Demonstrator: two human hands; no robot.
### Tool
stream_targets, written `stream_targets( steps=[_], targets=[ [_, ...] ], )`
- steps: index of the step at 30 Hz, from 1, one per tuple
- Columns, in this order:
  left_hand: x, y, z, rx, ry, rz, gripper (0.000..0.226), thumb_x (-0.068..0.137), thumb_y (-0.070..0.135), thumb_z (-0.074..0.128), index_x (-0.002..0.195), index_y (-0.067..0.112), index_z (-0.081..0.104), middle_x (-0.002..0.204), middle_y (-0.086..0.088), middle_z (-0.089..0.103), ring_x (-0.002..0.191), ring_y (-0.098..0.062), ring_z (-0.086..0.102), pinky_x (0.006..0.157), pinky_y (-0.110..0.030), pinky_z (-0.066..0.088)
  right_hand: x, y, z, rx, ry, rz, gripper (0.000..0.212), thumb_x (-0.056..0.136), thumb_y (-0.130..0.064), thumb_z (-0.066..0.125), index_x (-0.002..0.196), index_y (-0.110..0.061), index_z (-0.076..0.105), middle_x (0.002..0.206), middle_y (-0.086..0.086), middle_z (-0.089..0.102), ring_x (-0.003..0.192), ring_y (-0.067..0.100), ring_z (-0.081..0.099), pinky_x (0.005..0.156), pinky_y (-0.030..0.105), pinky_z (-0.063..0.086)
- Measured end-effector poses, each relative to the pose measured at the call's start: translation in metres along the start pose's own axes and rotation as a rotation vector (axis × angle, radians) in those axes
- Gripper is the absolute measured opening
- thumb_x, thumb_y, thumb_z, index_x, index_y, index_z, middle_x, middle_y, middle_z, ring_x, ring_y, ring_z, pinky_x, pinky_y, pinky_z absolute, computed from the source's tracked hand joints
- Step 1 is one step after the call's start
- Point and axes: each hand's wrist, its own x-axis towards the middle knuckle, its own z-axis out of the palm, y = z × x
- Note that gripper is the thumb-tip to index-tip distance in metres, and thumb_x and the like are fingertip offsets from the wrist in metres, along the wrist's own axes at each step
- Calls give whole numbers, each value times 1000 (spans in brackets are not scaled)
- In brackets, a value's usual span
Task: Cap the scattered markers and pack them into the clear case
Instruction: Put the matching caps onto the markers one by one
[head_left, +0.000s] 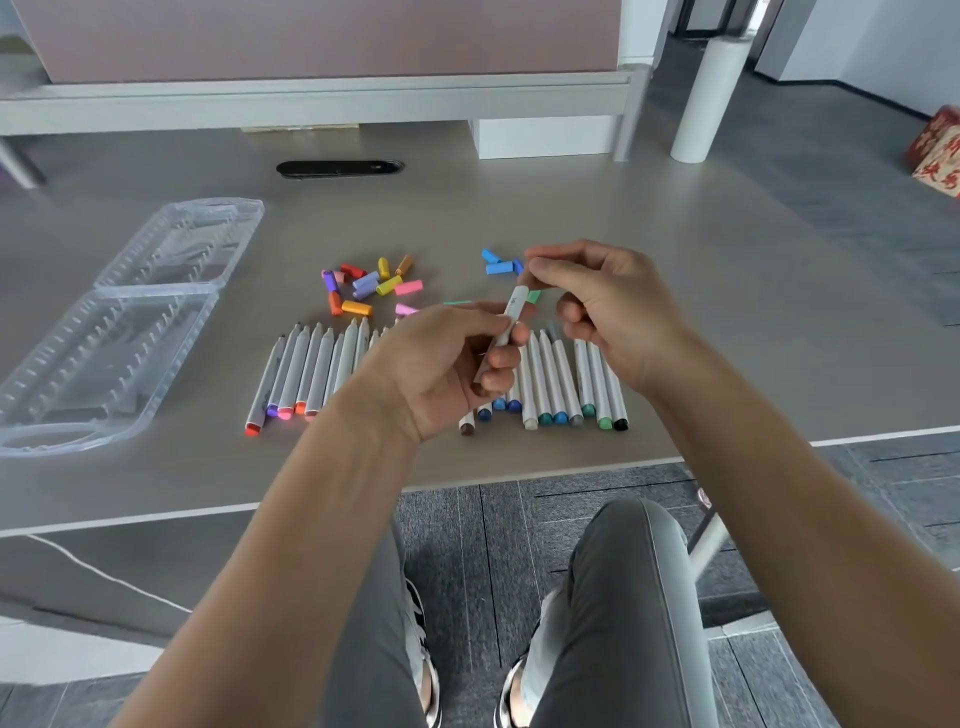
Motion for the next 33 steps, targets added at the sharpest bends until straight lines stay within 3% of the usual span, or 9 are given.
stream_targets(
  steps=[5, 8, 11, 14, 16, 20, 23, 28, 33],
  targets=[
    [5, -9, 9, -71, 38, 12, 19, 101, -1, 41, 103, 0, 61, 73, -9, 58, 49, -11, 42, 41, -20, 32, -3, 1, -4, -76, 54, -31, 11, 95, -14, 71, 101, -19, 79, 95, 6, 80, 55, 9, 44, 49, 18, 40],
    [5, -13, 22, -18, 83, 41, 19, 102, 3, 47, 107, -5, 64, 80, -17, 68, 55, -15, 53, 48, -23, 45, 1, 1, -13, -157, 53, -5, 10, 95, -16, 71, 99, -20, 78, 93, 4, 80, 52, 8, 42, 49, 20, 39],
    [5, -19, 26, 353, 251, 185, 22, 102, 14, 53, 100, 2, 72, 89, -20, 75, 69, -18, 64, 70, -33, 54, 7, 1, -28, -186, 116, 93, 7, 97, -20, 68, 100, -22, 75, 85, -4, 77, 50, 6, 42, 48, 20, 40],
    [8, -28, 18, 885, 455, 456, 24, 99, 22, 56, 84, 13, 72, 61, 1, 66, 52, -7, 53, 57, -21, 43, 12, 3, -50, -128, 197, 165, 4, 98, -19, 68, 97, -19, 72, 82, -2, 71, 49, 8, 39, 41, 19, 34],
    [9, -31, 12, 1068, 519, 510, 16, 97, 22, 61, 85, 19, 71, 64, 8, 65, 56, -8, 57, 54, -22, 44, 11, 5, -65, -265, 197, 168, 5, 97, -19, 68, 96, -16, 71, 80, -1, 70, 51, 10, 41, 45, 21, 33],
    [19, -41, 8, 1314, 584, 439, 11, 90, 30, 69, 89, 20, 73, 76, 4, 67, 76, -17, 63, 65, -29, 52, 9, 16, -81, -611, 130, 130, 6, 95, -17, 70, 93, -12, 73, 78, -2, 71, 58, 9, 54, 51, 19, 40],
    [26, -46, 15, 1440, 626, 412, 10, 87, 25, 67, 83, 16, 69, 78, 1, 67, 80, -24, 62, 79, -42, 56, 13, 28, -84, -766, 112, 91, 5, 92, -16, 73, 91, -12, 76, 76, 0, 72, 79, 23, 70, 68, 26, 49],
    [32, -45, 26, 1578, 671, 363, 12, 88, 25, 59, 83, 15, 65, 80, -1, 64, 83, -25, 58, 81, -38, 49, 17, 43, -82, -883, 163, 16, 14, 89, -37, 77, 81, -26, 74, 83, -1, 72, 85, 24, 69, 83, 40, 59],
    [39, -43, 31, 1703, 687, 310, 29, 89, 25, 60, 66, 17, 43, 68, 1, 48, 78, -25, 53, 75, -36, 36, 17, 44, -84, -920, 198, -5, 31, 90, -54, 68, 82, -24, 71, 77, -3, 71, 80, 23, 69, 82, 46, 61]
  ],
)
